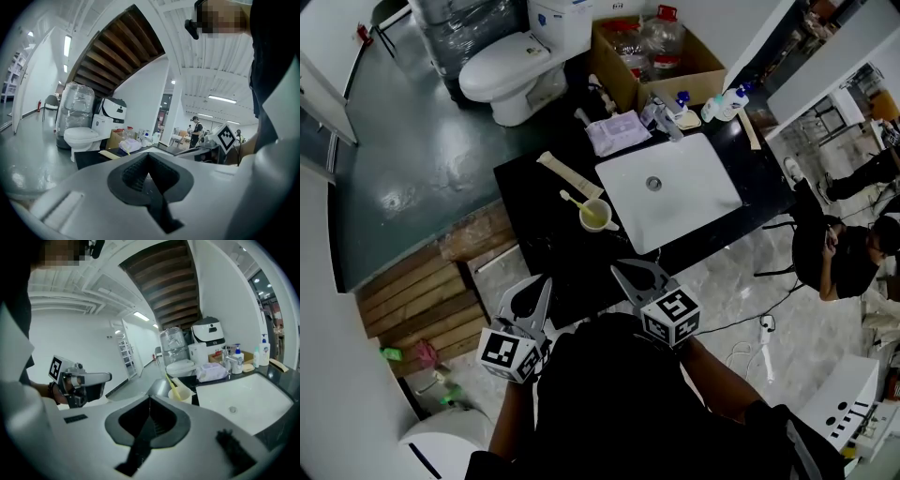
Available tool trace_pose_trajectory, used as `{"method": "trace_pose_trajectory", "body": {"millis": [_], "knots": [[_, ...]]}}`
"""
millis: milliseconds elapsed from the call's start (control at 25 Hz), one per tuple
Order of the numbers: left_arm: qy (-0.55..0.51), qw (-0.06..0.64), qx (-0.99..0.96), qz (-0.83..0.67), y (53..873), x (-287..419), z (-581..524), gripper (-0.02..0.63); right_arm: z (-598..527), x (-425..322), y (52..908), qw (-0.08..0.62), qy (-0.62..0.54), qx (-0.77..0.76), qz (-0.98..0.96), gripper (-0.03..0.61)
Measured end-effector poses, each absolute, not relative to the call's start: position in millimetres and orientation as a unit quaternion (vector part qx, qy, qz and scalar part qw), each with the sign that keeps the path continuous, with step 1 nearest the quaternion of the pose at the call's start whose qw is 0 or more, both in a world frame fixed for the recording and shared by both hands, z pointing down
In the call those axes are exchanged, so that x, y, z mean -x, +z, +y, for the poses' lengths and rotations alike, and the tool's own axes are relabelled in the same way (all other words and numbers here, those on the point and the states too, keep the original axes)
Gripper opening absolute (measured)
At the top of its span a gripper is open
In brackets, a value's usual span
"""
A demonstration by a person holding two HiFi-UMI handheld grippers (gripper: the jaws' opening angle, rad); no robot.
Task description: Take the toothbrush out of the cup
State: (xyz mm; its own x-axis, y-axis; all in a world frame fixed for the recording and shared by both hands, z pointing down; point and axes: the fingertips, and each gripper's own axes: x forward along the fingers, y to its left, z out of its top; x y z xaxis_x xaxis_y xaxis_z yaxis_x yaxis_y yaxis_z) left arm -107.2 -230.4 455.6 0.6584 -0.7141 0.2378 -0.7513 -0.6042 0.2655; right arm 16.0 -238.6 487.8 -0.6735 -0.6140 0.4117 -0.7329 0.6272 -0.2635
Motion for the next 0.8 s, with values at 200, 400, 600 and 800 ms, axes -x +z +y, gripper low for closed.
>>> {"method": "trace_pose_trajectory", "body": {"millis": [200, 400, 600, 800], "knots": [[0.054, 0.175, -0.894, -0.409, 457, 102, -235, 0.009, -261, -6, 493, 0.151, 0.203, -0.346, -0.904, 0.015], [0.057, 0.183, -0.886, -0.422, 460, 100, -239, 0.009, -285, 3, 499, 0.161, 0.189, -0.325, -0.912, 0.015], [0.061, 0.18, -0.882, -0.432, 462, 101, -246, 0.009, -308, 11, 509, 0.171, 0.185, -0.312, -0.916, 0.017], [0.065, 0.183, -0.878, -0.438, 469, 105, -254, 0.009, -326, 20, 517, 0.178, 0.183, -0.297, -0.92, 0.031]]}}
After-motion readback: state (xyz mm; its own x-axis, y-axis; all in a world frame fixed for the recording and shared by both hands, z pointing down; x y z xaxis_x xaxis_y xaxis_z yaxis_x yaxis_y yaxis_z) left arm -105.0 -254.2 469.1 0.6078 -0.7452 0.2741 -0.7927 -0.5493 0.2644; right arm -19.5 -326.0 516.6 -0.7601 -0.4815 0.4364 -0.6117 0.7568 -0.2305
